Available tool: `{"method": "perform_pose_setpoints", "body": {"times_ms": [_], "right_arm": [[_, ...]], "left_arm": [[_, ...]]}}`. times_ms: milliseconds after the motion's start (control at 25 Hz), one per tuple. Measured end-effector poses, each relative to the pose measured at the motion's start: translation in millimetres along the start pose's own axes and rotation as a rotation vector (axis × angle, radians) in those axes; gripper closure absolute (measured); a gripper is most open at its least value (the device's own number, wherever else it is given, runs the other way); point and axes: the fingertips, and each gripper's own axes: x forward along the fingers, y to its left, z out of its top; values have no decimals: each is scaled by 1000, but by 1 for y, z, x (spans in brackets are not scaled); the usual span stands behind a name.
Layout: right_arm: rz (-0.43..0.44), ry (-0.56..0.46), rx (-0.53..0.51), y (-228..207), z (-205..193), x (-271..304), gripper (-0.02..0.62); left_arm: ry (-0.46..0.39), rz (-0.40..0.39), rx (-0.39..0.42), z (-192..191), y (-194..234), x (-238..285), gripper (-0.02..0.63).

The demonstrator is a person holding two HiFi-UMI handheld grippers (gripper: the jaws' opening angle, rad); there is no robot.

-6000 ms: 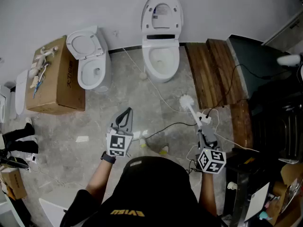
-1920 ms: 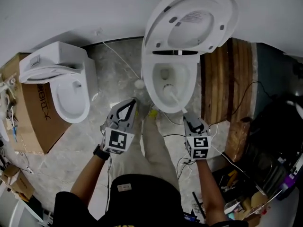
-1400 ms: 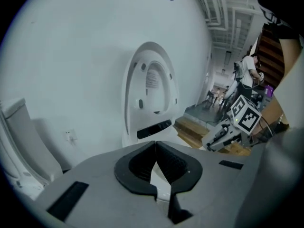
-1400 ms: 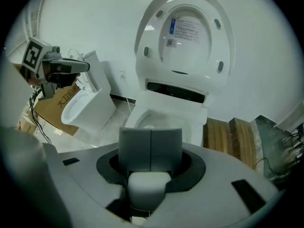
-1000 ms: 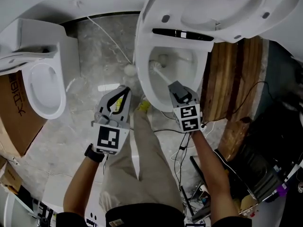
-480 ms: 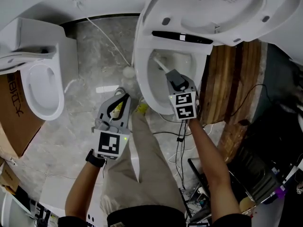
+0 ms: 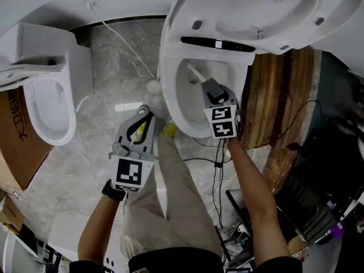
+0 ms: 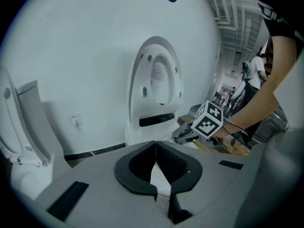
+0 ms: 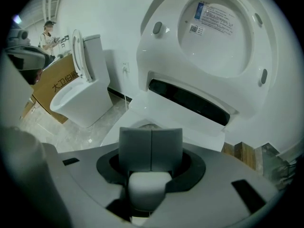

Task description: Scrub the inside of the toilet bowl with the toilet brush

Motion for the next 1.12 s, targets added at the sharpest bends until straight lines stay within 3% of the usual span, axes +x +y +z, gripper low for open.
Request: {"method": "perform_pose_setpoints", "body": {"times_ms": [600,1120], "right_arm": [[-134,50,33,-53,-15,-6,436],[-216,110,113,-69,-45,-21,436]], "left_arm": [[8,-41,16,0,-18,9,588],[11,-86,57,6,-25,9,588]]}}
